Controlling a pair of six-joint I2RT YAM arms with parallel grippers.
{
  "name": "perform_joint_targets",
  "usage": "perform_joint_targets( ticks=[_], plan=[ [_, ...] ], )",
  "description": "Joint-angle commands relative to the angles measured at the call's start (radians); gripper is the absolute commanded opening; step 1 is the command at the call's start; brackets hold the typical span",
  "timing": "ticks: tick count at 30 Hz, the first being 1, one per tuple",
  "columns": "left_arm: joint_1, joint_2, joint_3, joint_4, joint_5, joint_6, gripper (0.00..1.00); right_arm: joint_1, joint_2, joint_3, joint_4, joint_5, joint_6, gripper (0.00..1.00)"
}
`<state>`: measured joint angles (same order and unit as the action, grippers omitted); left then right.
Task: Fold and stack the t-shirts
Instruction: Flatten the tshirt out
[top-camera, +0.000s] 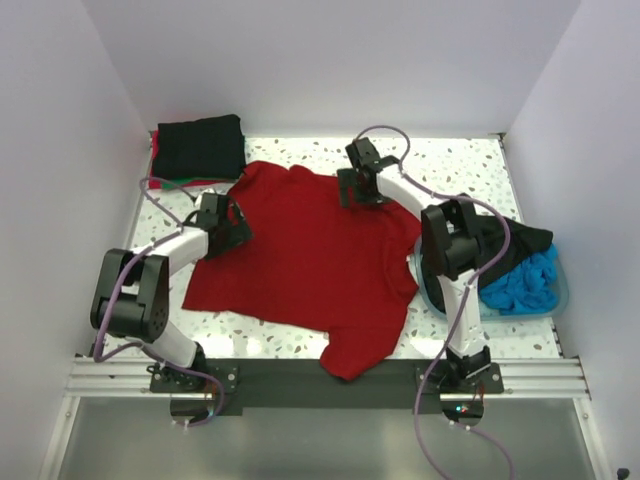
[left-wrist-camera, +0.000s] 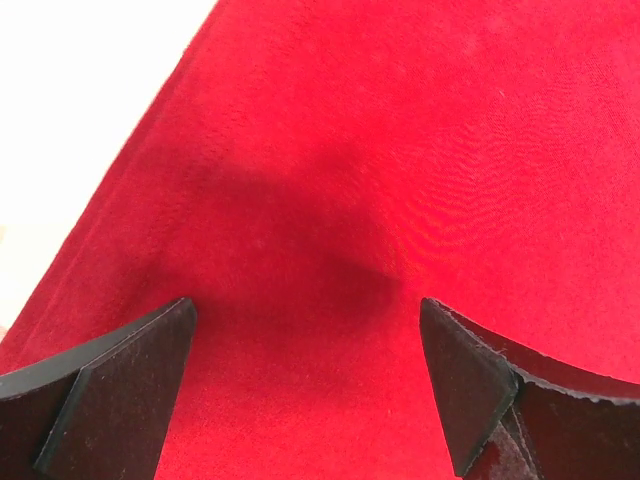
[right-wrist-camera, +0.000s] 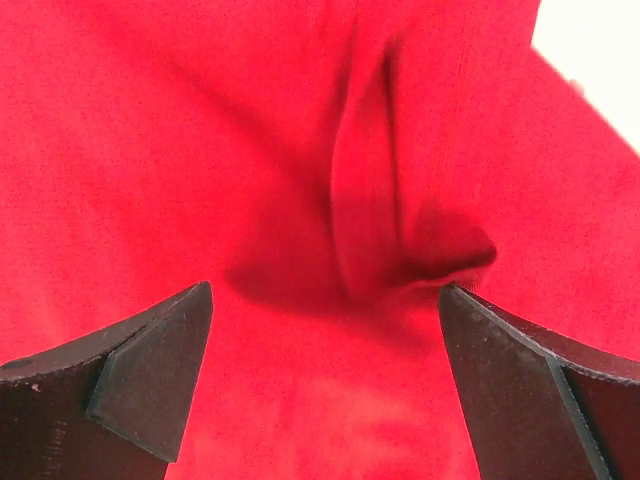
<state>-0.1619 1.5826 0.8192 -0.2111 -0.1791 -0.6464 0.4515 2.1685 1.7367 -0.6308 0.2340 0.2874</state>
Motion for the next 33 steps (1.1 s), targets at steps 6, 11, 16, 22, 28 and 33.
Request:
perform_joint_targets(
  ticks=[6, 11, 16, 22, 28, 33],
  plan=[
    [0.116, 0.037, -0.075, -0.048, -0.105, -0.039, 1.0, -0.123, 0.31, 0.51, -0.013, -0.082, 0.006, 0.99],
    [0.137, -0.001, -0.113, -0.079, -0.135, -0.05, 1.0, -0.181, 0.444, 0.734, 0.006, -0.033, -0.037, 0.99],
    [0.142, -0.064, -0.121, -0.091, -0.114, -0.048, 1.0, -0.195, 0.317, 0.638, 0.066, -0.061, -0.1, 0.99],
    [0.142, -0.113, -0.126, -0.097, -0.105, -0.041, 1.0, -0.102, -0.014, 0.228, 0.126, -0.006, -0.273, 0.99],
    [0.142, -0.11, -0.126, -0.086, -0.088, -0.041, 1.0, 0.009, -0.079, 0.118, 0.023, 0.074, -0.295, 0.99],
    [0.142, -0.121, -0.13, -0.083, -0.085, -0.032, 1.0, 0.036, -0.016, 0.119, -0.013, 0.047, -0.249, 0.95]
  ],
)
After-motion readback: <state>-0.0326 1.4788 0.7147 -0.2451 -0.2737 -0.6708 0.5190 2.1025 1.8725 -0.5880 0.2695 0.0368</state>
